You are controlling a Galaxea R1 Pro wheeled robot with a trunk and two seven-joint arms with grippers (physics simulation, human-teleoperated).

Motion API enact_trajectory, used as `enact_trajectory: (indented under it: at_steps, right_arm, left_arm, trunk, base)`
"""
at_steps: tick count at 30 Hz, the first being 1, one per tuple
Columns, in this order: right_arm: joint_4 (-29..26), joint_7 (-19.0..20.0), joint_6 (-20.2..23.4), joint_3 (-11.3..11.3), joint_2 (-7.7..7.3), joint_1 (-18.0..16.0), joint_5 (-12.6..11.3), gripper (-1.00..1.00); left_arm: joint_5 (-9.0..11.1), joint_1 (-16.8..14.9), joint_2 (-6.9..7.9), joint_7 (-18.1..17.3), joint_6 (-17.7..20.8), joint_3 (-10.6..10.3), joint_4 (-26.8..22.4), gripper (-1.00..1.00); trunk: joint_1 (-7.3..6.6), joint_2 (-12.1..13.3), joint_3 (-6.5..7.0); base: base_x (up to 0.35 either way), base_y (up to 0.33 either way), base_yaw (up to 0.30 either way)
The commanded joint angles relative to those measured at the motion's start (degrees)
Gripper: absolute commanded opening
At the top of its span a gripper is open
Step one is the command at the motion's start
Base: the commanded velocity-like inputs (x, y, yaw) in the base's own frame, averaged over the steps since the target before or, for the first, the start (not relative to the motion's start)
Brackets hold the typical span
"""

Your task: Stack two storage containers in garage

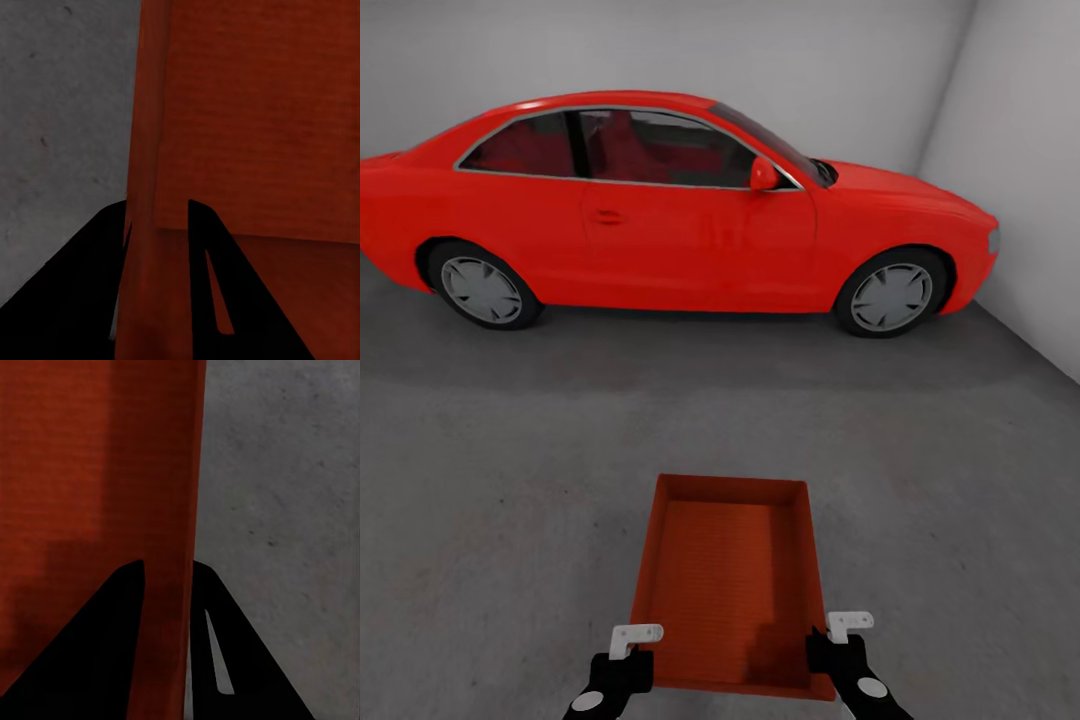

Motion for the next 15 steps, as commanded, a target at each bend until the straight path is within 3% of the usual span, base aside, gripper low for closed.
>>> enact_trajectory:
  at_steps: [1, 15]
  right_arm:
    - [-0.81, 0.15, -0.27, 0.20, 2.10, -0.05, -0.45, -1.00]
    - [-0.81, 0.39, -0.24, 0.19, 1.93, -0.05, -0.52, -1.00]
  left_arm:
    - [0.29, 0.02, -1.32, -0.23, 0.30, -0.63, 0.05, -1.00]
    - [0.28, 0.02, -1.32, -0.20, 0.27, -0.59, 0.05, -1.00]
  trunk:
    - [0.22, -0.44, -0.23]
    - [3.30, -6.06, -2.75]
  base:
    - [0.000, 0.000, 0.000]
    - [0.000, 0.000, 0.000]
